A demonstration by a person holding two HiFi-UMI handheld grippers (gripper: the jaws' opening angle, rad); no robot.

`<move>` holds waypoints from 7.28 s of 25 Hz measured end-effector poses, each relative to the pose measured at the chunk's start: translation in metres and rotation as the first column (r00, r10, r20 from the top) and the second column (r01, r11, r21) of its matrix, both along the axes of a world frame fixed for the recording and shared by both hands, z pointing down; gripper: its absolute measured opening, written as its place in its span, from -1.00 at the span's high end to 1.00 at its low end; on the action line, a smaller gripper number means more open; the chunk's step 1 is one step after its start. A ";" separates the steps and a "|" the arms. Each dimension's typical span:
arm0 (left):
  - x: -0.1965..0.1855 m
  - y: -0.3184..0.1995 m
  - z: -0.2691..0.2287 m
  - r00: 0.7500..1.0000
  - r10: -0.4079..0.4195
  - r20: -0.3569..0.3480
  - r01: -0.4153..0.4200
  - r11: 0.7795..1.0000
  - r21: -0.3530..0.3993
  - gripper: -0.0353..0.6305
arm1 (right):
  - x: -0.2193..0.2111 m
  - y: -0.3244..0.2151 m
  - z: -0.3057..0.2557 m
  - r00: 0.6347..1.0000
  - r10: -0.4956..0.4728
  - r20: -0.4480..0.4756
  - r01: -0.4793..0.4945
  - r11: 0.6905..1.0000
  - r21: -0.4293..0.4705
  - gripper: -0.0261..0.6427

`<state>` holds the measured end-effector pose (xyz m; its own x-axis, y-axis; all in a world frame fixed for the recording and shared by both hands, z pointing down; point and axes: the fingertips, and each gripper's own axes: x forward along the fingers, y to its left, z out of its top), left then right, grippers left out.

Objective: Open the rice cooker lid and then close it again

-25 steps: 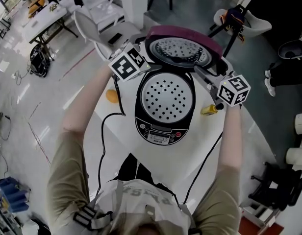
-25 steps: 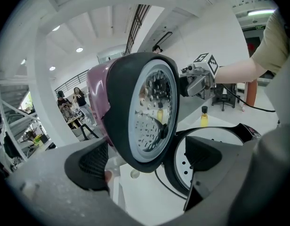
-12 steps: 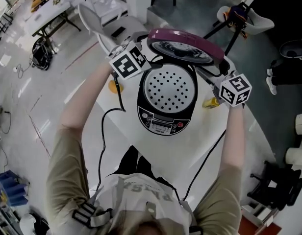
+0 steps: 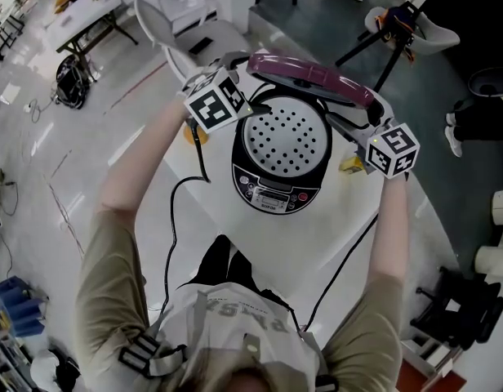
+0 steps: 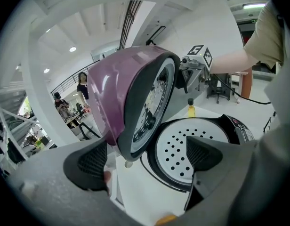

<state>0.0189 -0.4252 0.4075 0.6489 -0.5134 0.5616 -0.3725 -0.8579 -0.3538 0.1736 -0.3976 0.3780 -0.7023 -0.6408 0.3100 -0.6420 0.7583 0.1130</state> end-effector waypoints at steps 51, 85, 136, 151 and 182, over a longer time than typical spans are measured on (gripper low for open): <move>-0.037 0.107 0.096 0.872 0.226 0.434 -0.199 0.974 -0.107 -0.82 | -0.015 0.124 0.097 0.775 -0.379 -0.505 0.300 0.925 -0.235 -0.72; -0.051 0.131 0.135 0.734 0.389 0.557 -0.299 0.921 -0.249 -0.83 | -0.008 0.150 0.136 0.692 -0.490 -0.530 0.316 0.866 -0.387 -0.72; -0.061 0.120 0.153 0.534 0.399 0.746 -0.402 0.895 -0.191 -0.83 | 0.000 0.157 0.156 0.511 -0.567 -0.645 0.349 0.823 -0.447 -0.70; -0.064 0.129 0.124 0.696 0.369 0.617 -0.314 0.928 -0.201 -0.82 | -0.002 0.166 0.140 0.631 -0.472 -0.615 0.285 0.879 -0.382 -0.71; -0.029 0.168 -0.031 0.790 -0.263 -0.553 0.247 0.963 -0.105 -0.05 | -0.007 0.203 -0.014 0.806 0.466 0.366 -0.558 0.804 0.206 -0.24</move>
